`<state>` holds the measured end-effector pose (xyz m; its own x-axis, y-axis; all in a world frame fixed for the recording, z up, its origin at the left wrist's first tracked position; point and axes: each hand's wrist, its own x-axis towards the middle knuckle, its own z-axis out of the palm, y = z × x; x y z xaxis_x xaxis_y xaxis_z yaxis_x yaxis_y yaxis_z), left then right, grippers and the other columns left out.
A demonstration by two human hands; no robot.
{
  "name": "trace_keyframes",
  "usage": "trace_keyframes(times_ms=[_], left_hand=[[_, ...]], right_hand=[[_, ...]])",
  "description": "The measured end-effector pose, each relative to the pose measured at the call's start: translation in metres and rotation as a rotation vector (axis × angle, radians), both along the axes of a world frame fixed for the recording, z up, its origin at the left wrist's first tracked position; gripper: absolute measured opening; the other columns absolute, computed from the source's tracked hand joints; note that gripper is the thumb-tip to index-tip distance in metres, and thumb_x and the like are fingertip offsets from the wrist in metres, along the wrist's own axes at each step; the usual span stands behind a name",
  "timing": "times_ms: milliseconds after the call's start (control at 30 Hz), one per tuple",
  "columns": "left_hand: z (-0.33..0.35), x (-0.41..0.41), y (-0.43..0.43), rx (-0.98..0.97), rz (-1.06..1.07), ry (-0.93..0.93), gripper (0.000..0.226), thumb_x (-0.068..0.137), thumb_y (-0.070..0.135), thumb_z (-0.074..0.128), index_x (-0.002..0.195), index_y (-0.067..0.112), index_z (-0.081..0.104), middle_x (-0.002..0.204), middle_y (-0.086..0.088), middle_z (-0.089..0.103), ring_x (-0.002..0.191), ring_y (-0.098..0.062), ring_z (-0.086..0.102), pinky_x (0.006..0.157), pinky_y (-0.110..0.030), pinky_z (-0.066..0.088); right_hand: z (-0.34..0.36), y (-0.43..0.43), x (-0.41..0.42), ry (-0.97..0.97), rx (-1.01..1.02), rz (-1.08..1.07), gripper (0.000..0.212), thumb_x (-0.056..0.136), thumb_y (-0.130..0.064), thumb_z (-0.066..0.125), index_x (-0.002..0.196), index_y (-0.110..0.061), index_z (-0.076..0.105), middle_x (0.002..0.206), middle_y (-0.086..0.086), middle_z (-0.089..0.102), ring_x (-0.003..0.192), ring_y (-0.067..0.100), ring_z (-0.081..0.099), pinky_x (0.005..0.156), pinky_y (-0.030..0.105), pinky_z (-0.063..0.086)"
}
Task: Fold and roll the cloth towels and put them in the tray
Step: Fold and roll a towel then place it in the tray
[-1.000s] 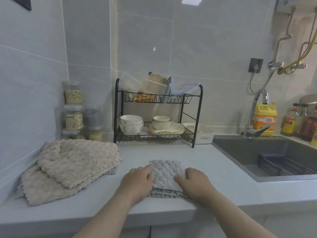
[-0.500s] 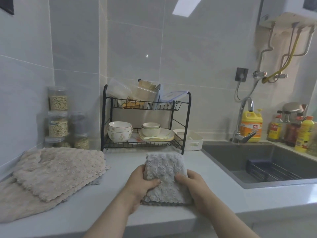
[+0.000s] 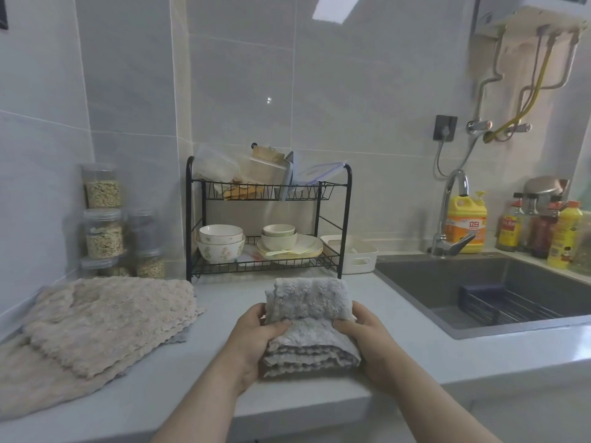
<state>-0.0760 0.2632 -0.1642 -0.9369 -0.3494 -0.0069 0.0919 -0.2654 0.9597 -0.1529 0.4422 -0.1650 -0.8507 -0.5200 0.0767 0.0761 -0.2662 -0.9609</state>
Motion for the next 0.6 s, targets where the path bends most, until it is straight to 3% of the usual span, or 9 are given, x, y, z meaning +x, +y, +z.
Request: trace_keyframes(times_ms=[133, 300, 433, 500, 600], left_hand=[[0.001, -0.001, 0.001, -0.015, -0.017, 0.012, 0.025, 0.083, -0.012, 0.057, 0.101, 0.004, 0.066, 0.084, -0.018, 0.074, 0.071, -0.028, 0.071, 0.062, -0.032, 0.057], [-0.001, -0.004, -0.003, 0.069, 0.039, 0.010, 0.029, 0.078, -0.017, 0.058, 0.094, 0.004, 0.070, 0.084, -0.020, 0.072, 0.073, -0.030, 0.066, 0.076, -0.040, 0.051], [-0.001, -0.006, -0.002, 0.079, 0.024, 0.006, 0.024, 0.087, -0.006, 0.054, 0.080, 0.007, 0.072, 0.078, -0.019, 0.072, 0.064, -0.027, 0.067, 0.068, -0.037, 0.053], [-0.001, -0.007, -0.004, 0.085, 0.005, -0.001, 0.030, 0.089, -0.009, 0.049, 0.080, 0.007, 0.072, 0.084, -0.021, 0.072, 0.072, -0.032, 0.068, 0.078, -0.048, 0.054], [-0.002, -0.010, -0.006, 0.078, 0.001, -0.010, 0.046, 0.084, -0.019, 0.037, 0.074, 0.007, 0.074, 0.087, -0.024, 0.071, 0.082, -0.037, 0.066, 0.089, -0.060, 0.047]], right_hand=[[-0.002, 0.003, -0.005, -0.016, -0.056, -0.009, 0.036, 0.085, 0.014, 0.050, 0.116, -0.001, 0.059, 0.108, 0.033, 0.065, 0.096, 0.046, 0.063, 0.084, 0.052, 0.052], [-0.002, 0.003, -0.006, -0.007, -0.088, 0.030, 0.041, 0.081, 0.018, 0.048, 0.117, 0.001, 0.060, 0.109, 0.032, 0.065, 0.094, 0.042, 0.064, 0.078, 0.043, 0.056], [-0.002, 0.005, -0.008, -0.060, -0.114, 0.052, 0.041, 0.077, 0.024, 0.040, 0.110, 0.010, 0.061, 0.100, 0.033, 0.065, 0.083, 0.038, 0.066, 0.065, 0.037, 0.058], [-0.002, 0.005, -0.009, -0.080, -0.104, 0.035, 0.035, 0.076, 0.025, 0.040, 0.103, 0.013, 0.059, 0.091, 0.030, 0.065, 0.074, 0.035, 0.066, 0.057, 0.035, 0.058], [-0.003, 0.004, -0.013, -0.122, -0.089, 0.011, 0.028, 0.074, 0.025, 0.039, 0.080, 0.004, 0.056, 0.083, 0.026, 0.062, 0.070, 0.034, 0.063, 0.056, 0.035, 0.057]])
